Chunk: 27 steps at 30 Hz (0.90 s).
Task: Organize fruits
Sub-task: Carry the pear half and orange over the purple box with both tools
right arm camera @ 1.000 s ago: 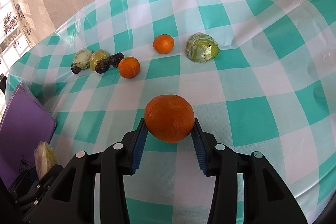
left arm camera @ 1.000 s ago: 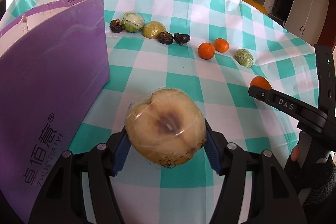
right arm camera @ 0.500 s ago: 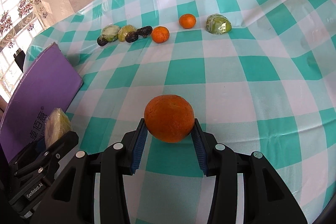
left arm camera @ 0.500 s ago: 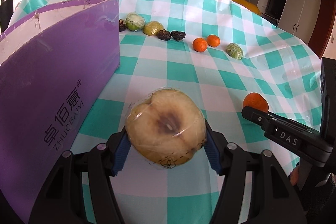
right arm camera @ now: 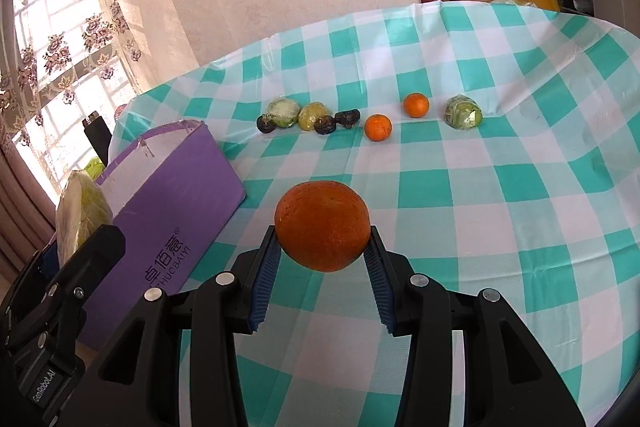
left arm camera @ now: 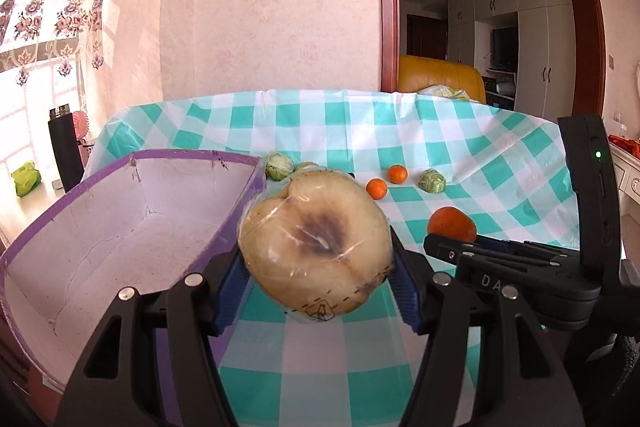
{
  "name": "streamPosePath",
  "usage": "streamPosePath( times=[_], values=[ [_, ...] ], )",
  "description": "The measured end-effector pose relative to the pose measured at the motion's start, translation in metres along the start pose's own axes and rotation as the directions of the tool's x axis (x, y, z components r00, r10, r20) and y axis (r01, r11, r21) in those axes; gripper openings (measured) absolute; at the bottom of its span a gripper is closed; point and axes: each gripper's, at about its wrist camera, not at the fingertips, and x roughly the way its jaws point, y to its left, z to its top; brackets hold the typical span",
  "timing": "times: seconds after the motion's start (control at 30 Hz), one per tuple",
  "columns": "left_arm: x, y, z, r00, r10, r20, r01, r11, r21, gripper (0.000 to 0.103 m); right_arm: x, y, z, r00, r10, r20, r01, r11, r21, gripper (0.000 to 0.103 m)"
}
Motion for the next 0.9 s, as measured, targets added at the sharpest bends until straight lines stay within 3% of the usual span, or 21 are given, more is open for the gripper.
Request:
streamPosePath(
  times=[0.23,0.4,0.67,0.9],
  values=[
    [-0.05,0.052,0.016,0.99,0.117,0.078,-0.112,0.992,-0.063,0.063,-0.014,0.062,0.01,0.992,0.114,0.055,-0.106,0.985,-0.133,0.043],
    [-0.064,0.091,0.017,0.974,0.219,0.056,-0.213,0.972,-0.097,0.063,-0.012,0.112,0.014,0.983,0.176,0.044,-0.16,0.957,-0.241,0.043],
    [-0.061,0.156,0.004,0.943,0.321,-0.085,-0.331,0.931,-0.154,0.063,0.006,0.18,0.019,0.974,0.226,-0.014,-0.214,0.9,-0.379,0.043],
    [-0.033,0.178,-0.01,0.922,0.303,-0.242,-0.343,0.928,-0.144,0.063,0.056,0.212,0.018,0.973,0.124,-0.193,-0.202,0.861,-0.467,0.043]
  ],
)
